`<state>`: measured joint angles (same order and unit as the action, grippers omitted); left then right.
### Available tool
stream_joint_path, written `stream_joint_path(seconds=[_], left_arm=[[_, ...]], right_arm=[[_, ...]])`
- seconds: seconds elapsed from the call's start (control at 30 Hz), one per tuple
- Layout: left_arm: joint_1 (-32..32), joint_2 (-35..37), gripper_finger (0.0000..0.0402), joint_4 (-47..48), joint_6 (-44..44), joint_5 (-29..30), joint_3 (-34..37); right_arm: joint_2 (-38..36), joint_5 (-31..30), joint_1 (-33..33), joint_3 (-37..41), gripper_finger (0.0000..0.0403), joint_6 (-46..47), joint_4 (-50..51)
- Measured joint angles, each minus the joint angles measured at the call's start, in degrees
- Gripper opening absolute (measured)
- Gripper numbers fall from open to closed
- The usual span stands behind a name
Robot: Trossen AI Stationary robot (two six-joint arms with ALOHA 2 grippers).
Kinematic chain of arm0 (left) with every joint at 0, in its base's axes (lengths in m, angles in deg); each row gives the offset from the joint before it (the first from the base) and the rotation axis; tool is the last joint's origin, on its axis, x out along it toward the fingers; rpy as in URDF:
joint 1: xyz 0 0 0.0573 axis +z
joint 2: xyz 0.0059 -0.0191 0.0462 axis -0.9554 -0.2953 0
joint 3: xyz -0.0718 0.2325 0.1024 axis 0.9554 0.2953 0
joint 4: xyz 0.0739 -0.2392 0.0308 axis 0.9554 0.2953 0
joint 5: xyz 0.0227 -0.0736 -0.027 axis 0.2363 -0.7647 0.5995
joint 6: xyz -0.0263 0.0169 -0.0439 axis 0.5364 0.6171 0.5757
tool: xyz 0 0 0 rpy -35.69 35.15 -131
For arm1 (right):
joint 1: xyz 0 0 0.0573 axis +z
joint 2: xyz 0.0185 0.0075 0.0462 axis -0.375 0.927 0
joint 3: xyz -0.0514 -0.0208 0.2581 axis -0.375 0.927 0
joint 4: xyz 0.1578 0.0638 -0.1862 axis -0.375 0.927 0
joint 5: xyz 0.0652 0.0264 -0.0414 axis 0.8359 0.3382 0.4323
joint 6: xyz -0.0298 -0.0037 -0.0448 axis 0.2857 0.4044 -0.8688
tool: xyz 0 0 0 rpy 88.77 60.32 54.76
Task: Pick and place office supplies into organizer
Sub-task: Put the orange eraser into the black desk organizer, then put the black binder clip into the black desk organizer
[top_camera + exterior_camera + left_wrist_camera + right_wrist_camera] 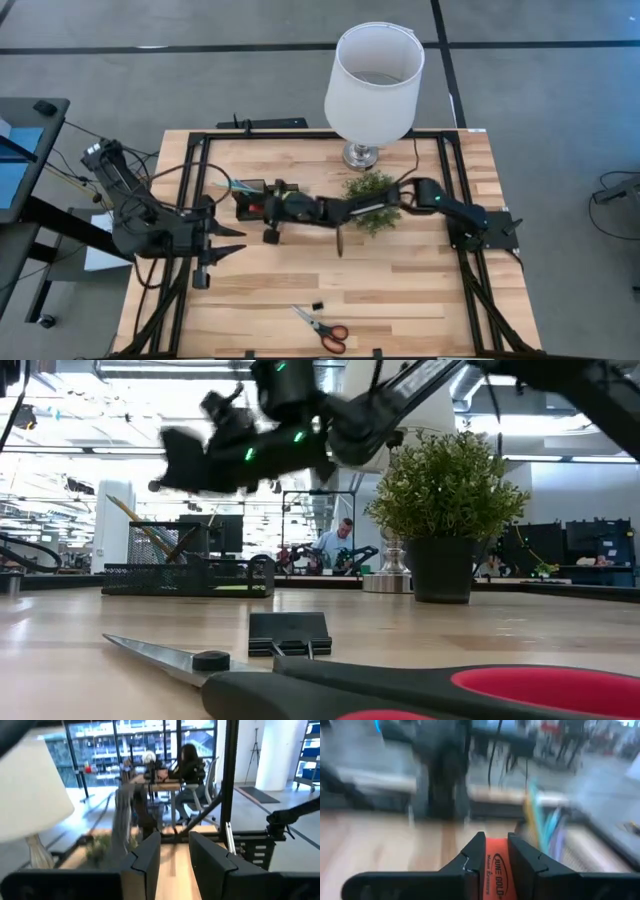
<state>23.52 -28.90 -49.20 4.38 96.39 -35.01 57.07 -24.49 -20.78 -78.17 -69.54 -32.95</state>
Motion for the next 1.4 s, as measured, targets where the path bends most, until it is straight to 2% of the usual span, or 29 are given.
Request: stream_joint_path(seconds=[0.1,0.23,0.37,0.43,0.6,0.93,1.07,1.17,1.27,1.4], left_arm=[[-0.7,1.6,0.0097,-2.0,-4.7,0.1,0.0],[-1.7,3.5,0.0097,-1.7,-6.0,0.2,0.0],[-3.1,4.8,0.0097,-0.2,-5.7,0.2,0.0],[-3.8,4.9,0.0097,0.3,-5.7,0.2,0.0],[-5.6,4.9,0.0098,0.5,-5.6,0.1,0.0],[-6.7,4.9,0.0098,1.1,-4.4,0.1,0.0],[-6.7,4.9,0.0098,3.6,-1.9,0.3,0.0],[-6.7,4.9,0.0098,4.7,-0.5,0.6,0.0],[-6.7,4.8,0.0098,5.2,0.4,0.6,0.0],[-6.6,4.0,0.0098,7.8,2.7,0.8,0.0]], right_arm=[[5.3,-1.2,-0.5,-6.1,0.0052,-1.0,4.0],[10.5,-2.3,-1.5,-13.7,0.0052,-1.4,9.4],[13.7,-10.2,-1.8,-18.0,0.0058,-5.1,13.1],[14.3,-12.0,-1.7,-19.2,0.0070,-6.6,14.1],[14.3,-11.9,-1.7,-20.2,0.0109,-8.2,18.3],[14.3,-12.5,-0.9,-20.2,0.0204,-7.6,19.0],[10.8,-12.1,1.4,-20.1,0.0221,-7.6,24.4],[4.7,-11.9,3.8,-20.2,0.0219,-5.0,33.4],[-1.1,-7.4,6.3,-20.4,0.0207,2.6,47.2],[-5.8,7.9,9.8,-20.2,0.0187,15.2,67.0]])
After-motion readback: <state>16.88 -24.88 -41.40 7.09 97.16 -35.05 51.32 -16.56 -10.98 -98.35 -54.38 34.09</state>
